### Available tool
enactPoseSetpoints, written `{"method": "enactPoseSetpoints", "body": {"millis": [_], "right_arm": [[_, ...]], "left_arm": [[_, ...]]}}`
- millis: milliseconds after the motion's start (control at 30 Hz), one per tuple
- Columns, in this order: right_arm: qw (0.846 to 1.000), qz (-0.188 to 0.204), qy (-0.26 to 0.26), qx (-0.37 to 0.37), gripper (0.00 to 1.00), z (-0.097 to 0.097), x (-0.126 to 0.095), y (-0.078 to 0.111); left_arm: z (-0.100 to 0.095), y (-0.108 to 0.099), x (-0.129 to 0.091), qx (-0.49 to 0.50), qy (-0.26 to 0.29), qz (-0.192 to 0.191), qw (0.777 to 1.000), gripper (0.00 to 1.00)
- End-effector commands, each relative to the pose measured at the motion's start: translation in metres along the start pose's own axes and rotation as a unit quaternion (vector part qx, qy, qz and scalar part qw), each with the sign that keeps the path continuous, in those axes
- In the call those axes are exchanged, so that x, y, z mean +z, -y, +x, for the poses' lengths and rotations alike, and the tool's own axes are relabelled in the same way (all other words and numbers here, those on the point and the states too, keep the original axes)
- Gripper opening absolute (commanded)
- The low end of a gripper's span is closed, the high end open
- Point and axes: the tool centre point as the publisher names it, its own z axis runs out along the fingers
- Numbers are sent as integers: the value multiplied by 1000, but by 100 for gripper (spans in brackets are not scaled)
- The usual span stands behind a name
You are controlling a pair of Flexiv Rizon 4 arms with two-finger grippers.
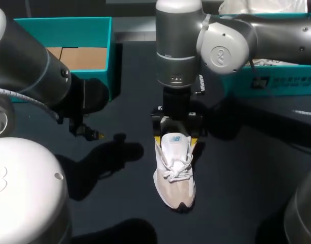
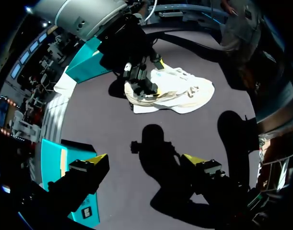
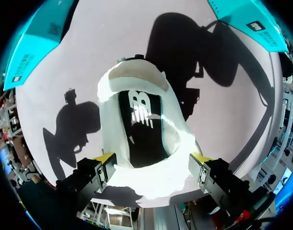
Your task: Take the shoe out of the shoebox, open the shoe tongue, remove and reinsert the insole, then place the shoe into the shoebox
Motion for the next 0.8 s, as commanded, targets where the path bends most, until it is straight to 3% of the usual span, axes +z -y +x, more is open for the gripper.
{"method": "enactPoseSetpoints", "body": {"millis": [33,467,500,533,567,667,800], "right_arm": [[1000,-10,-8,0,100,-5,-9,7],[999,-14,-48,-11,100,3,-39,18],[998,-19,-54,-8,87,3,-37,18],[998,-21,-59,-5,47,3,-35,17],[998,-19,-56,-6,31,2,-30,18],[997,-51,-63,-20,26,0,-21,18],[995,-50,-82,-19,25,0,-20,18]], "left_arm": [[2,-1,-1,0,1,0,1000,100],[2,-1,-1,0,1,0,1000,100],[2,-1,-1,0,1,0,1000,100],[2,-1,-1,0,1,0,1000,100],[2,-1,-1,0,1,0,1000,100],[2,-1,-1,0,1,0,1000,100],[2,-1,-1,0,1,0,1000,100]]}}
